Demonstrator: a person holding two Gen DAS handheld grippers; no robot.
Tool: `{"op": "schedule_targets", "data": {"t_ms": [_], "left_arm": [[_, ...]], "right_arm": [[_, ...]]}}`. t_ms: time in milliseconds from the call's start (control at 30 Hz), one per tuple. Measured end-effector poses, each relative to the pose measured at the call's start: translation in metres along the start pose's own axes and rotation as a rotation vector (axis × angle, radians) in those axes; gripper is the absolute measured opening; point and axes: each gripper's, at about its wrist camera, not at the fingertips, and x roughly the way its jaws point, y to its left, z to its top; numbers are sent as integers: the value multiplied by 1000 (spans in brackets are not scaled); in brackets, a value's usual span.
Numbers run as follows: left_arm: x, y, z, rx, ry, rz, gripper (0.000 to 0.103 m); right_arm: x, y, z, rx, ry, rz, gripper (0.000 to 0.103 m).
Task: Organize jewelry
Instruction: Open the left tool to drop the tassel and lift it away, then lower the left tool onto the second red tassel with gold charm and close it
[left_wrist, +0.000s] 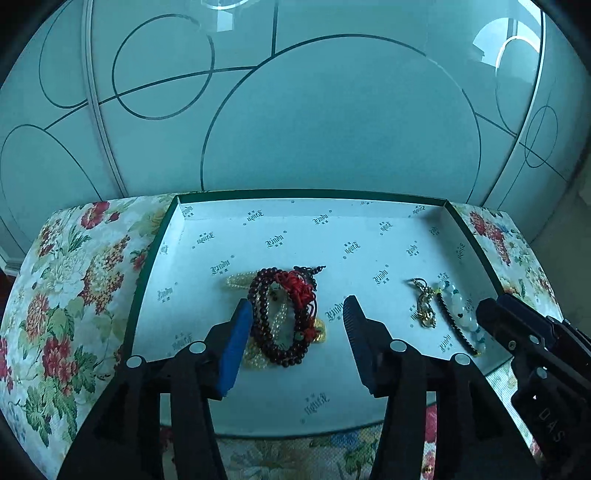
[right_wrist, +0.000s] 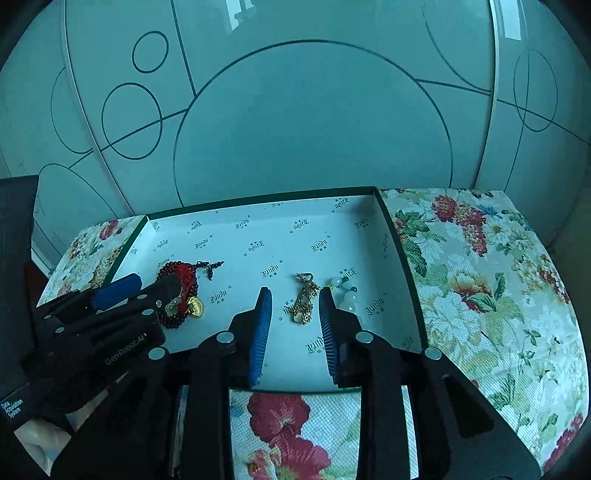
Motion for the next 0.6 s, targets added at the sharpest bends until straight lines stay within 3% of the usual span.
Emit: {"op": "schedule_targets", "data": {"t_ms": [600], "left_arm": [[-92,55,-120,-146,49,15,52]], "right_arm": [[-72,-14,-104,28,93,-3,26]]}}
